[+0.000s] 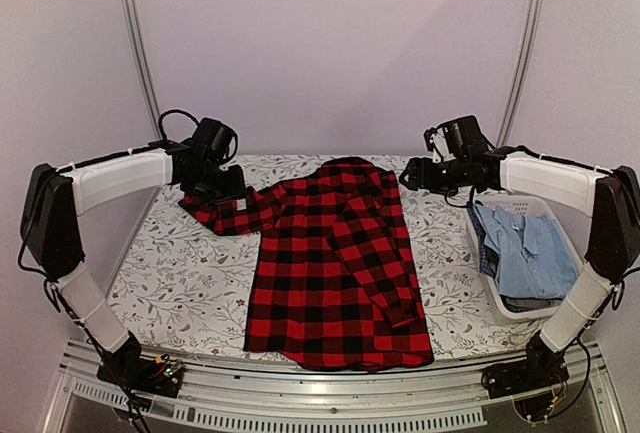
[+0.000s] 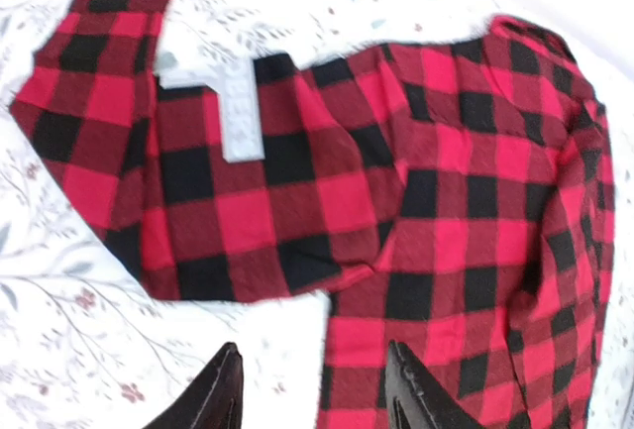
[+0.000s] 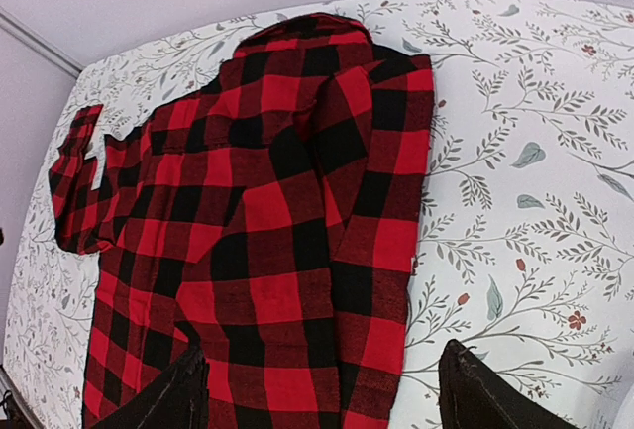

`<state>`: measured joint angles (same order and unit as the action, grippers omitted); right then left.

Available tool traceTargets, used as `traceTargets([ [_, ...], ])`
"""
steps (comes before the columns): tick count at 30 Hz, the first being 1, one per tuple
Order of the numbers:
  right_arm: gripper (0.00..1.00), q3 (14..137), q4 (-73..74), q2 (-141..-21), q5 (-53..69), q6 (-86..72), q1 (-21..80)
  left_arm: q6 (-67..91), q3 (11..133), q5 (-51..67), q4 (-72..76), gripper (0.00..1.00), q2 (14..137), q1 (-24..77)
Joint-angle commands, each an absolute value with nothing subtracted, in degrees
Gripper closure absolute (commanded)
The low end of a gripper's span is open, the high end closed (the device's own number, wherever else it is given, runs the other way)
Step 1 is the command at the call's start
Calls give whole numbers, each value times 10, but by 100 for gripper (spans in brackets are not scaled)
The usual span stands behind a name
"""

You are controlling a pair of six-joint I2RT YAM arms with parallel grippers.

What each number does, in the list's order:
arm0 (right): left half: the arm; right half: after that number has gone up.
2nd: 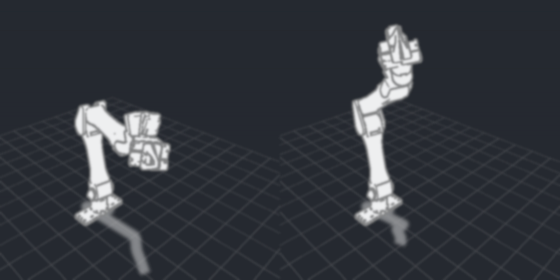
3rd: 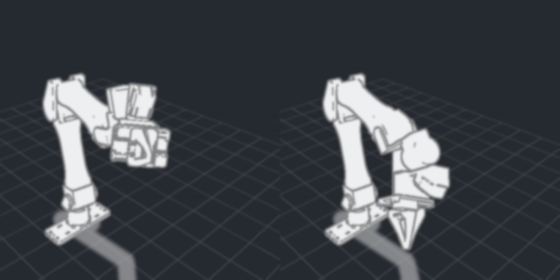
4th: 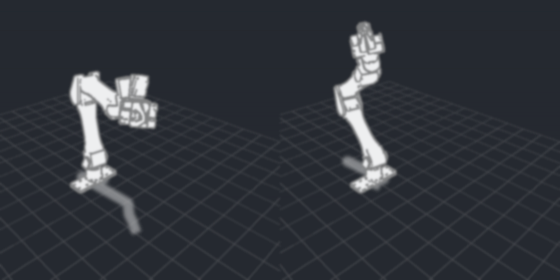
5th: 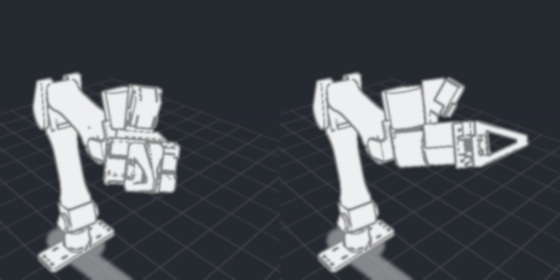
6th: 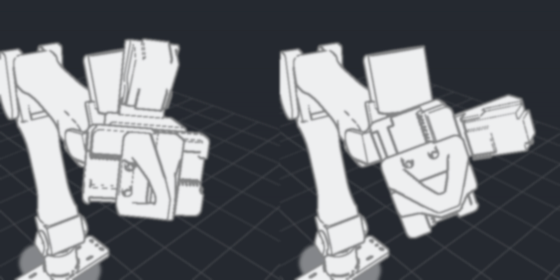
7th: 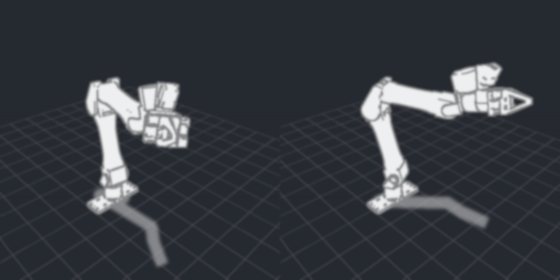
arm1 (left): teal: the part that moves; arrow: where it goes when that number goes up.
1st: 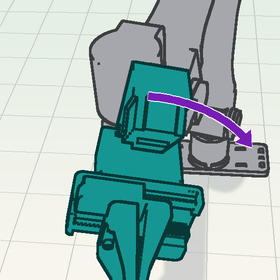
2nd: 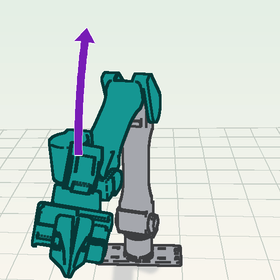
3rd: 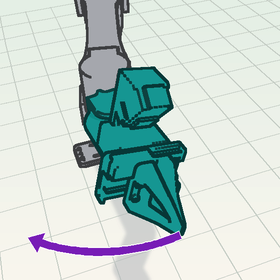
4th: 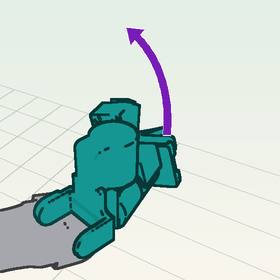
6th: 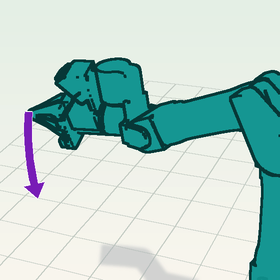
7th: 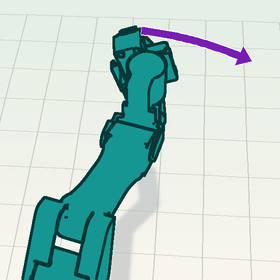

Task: Fold and stack the long sleeve shirts
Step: Pick up the sleeve from the center of the board.

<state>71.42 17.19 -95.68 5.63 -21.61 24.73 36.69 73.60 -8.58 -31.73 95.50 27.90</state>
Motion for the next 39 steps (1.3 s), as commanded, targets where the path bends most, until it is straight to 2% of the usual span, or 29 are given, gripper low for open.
traceTargets([
  [1, 20, 718, 189, -902, 54, -204, 271, 313, 798, -129, -311, 51, 1030, 207],
  [4, 17, 714, 197, -869, 61, -205, 276, 298, 857, -145, -311, 51, 1101, 168],
  [9, 1, 695, 194, -802, 68, -211, 282, 274, 959, -167, -323, 51, 1205, 127],
  [21, 1, 685, 231, -738, 62, -215, 282, 259, 1127, -157, -353, 51, 1368, 86],
  [31, 1, 671, 253, -715, 41, -214, 282, 250, 1190, -111, -368, 52, 1439, 52],
  [35, 1, 664, 251, -703, 36, -211, 282, 241, 1200, -103, -373, 59, 1452, 52],
  [39, 1, 660, 247, -701, 49, -210, 282, 230, 1200, -97, -374, 78, 1452, 51],
])
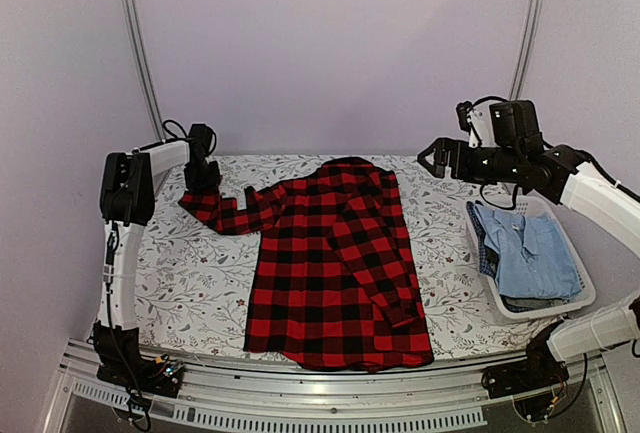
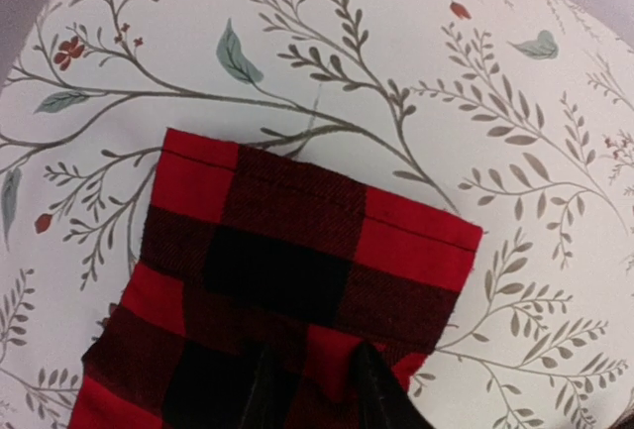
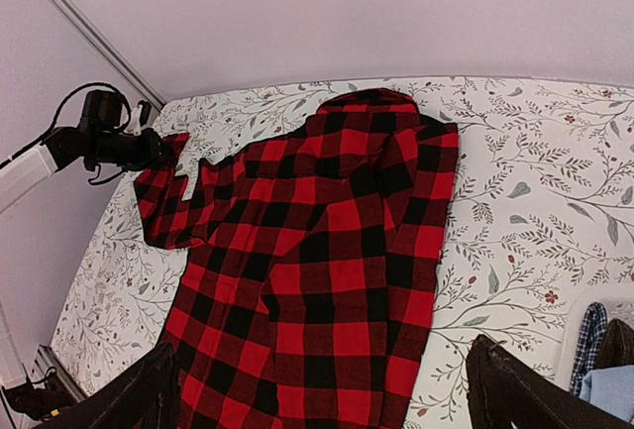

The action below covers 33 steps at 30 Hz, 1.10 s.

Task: Fold and stack the long sleeve shirts
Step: Pick up the sleeve from the center of the board.

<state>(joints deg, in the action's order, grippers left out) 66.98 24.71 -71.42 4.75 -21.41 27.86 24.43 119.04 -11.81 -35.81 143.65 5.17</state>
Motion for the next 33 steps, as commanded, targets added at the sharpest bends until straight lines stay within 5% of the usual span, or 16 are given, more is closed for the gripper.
traceTargets([
  [1, 1, 659, 246, -701, 51, -210, 282, 224, 1201, -95, -374, 83, 1451, 51],
  [5, 1, 655, 243, -702, 53, -209, 282, 206, 1204, -88, -368, 100, 1440, 51],
  [18, 1, 640, 220, -704, 25, -196, 282, 178, 1117, -42, -321, 100, 1259, 89],
  [33, 1, 552, 112, -713, 73, -224, 280, 153, 766, 222, -149, 100, 961, 266],
])
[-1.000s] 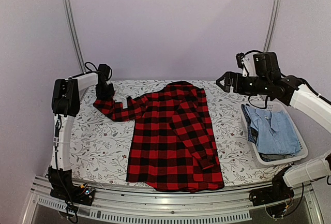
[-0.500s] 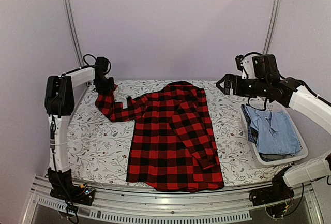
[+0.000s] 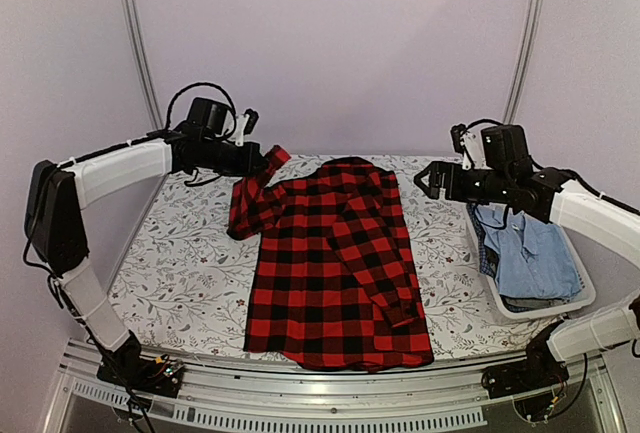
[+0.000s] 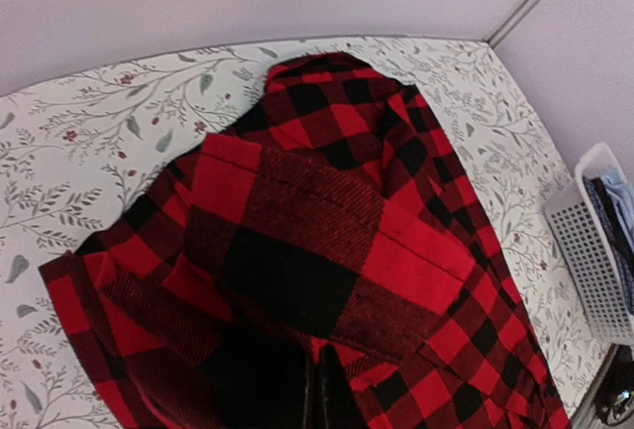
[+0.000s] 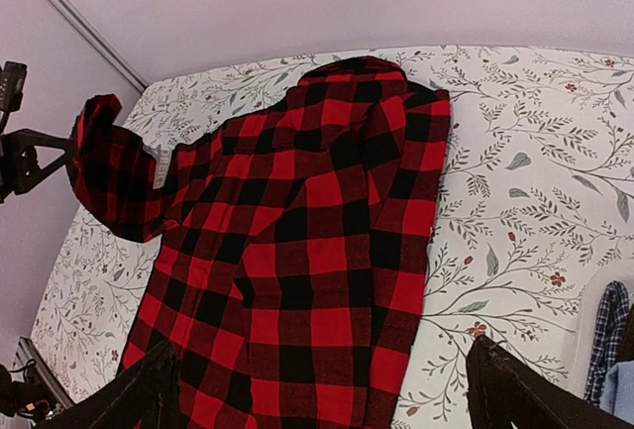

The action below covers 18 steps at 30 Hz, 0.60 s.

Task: Fold and stack the long sleeve shirts
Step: Pass from the left arm to the right

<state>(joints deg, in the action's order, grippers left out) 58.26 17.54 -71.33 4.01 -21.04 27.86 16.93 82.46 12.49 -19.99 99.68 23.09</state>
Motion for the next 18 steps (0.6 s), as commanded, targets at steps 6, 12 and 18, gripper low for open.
traceTargets([
  [6, 1, 509, 20, -711, 155, -246, 282, 153, 687, 321, -106, 100, 933, 325],
  [12, 3, 507, -55, -761, 260, -304, 299, 161, 642, 340, -58, 100, 929, 365],
  [18, 7, 532, -93, -839, 285, -361, 340, 154, 637, 351, -46, 100, 938, 386],
])
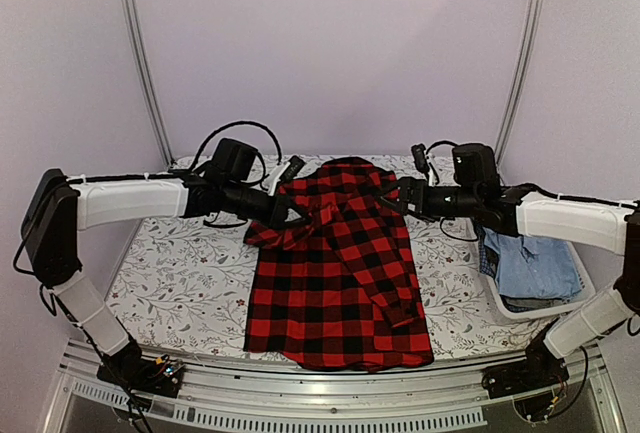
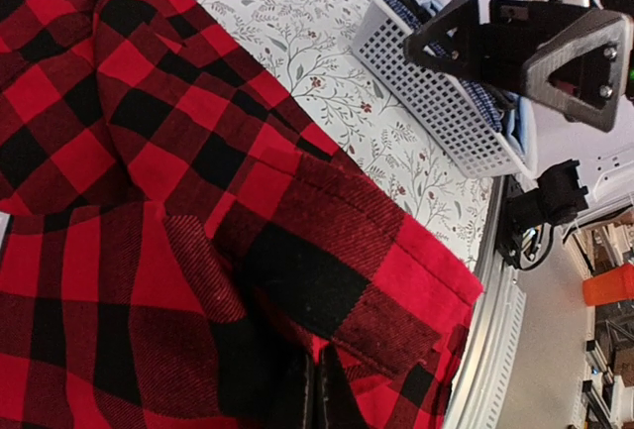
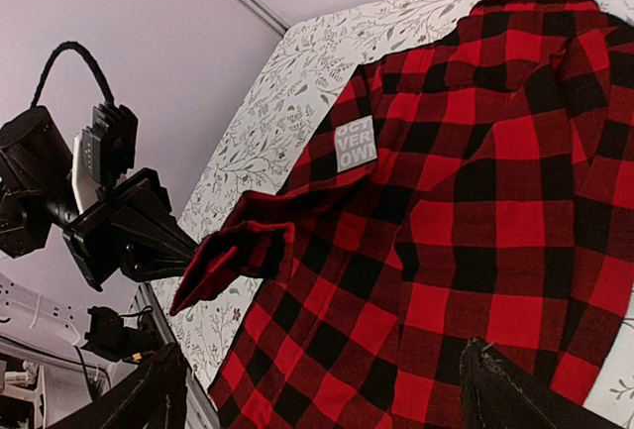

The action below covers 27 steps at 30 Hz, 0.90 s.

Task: Fold and stack the long sleeve shirts
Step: Pass from the left arm to the right

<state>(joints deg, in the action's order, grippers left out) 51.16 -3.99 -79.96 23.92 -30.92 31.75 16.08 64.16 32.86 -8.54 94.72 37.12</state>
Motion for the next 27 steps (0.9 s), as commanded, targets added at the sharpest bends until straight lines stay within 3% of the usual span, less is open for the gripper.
traceTargets([
  [1, 7, 533, -103, -848, 293, -370, 341, 154, 636, 351, -45, 100, 938, 388],
  [17, 8, 563, -229, -971, 338, -555, 356, 145, 645, 355, -39, 100, 961, 417],
  [27, 25, 568, -205, -1005, 382, -586, 371, 140, 652, 349, -42, 100, 981, 425],
])
